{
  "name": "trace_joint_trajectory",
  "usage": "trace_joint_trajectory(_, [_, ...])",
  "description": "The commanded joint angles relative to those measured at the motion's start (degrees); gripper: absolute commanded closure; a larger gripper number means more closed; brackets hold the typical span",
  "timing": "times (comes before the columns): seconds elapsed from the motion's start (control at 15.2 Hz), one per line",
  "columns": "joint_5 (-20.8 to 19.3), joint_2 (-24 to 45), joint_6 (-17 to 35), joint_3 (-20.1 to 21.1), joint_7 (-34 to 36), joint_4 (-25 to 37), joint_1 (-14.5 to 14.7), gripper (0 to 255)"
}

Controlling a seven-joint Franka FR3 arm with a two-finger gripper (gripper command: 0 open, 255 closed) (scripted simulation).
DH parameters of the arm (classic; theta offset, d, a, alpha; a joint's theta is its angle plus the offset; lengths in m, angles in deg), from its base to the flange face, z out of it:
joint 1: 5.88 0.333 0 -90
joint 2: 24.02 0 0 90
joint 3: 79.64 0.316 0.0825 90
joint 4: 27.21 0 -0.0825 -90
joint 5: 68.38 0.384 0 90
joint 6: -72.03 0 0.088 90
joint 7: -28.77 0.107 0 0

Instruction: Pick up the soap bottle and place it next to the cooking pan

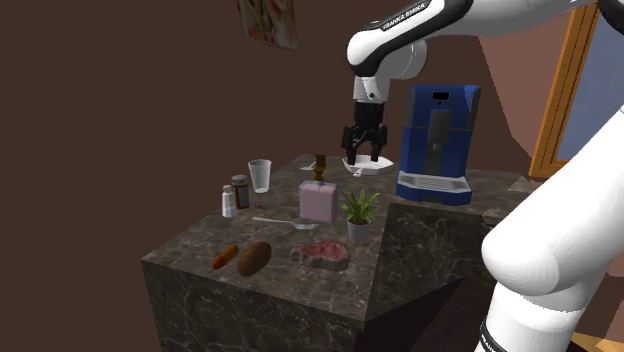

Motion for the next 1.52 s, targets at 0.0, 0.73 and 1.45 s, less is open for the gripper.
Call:
trace_joint_trajectory(0.0, [-0.55,4.08,2.98,0.17,-0.56,1.38,0.04,0])
trace_joint_trajectory(0.73, [-4.04,25.09,13.68,1.68,-0.65,12.73,0.93,0])
trace_joint_trajectory(1.45, [-4.15,27.72,19.18,1.69,-0.57,9.86,0.98,0])
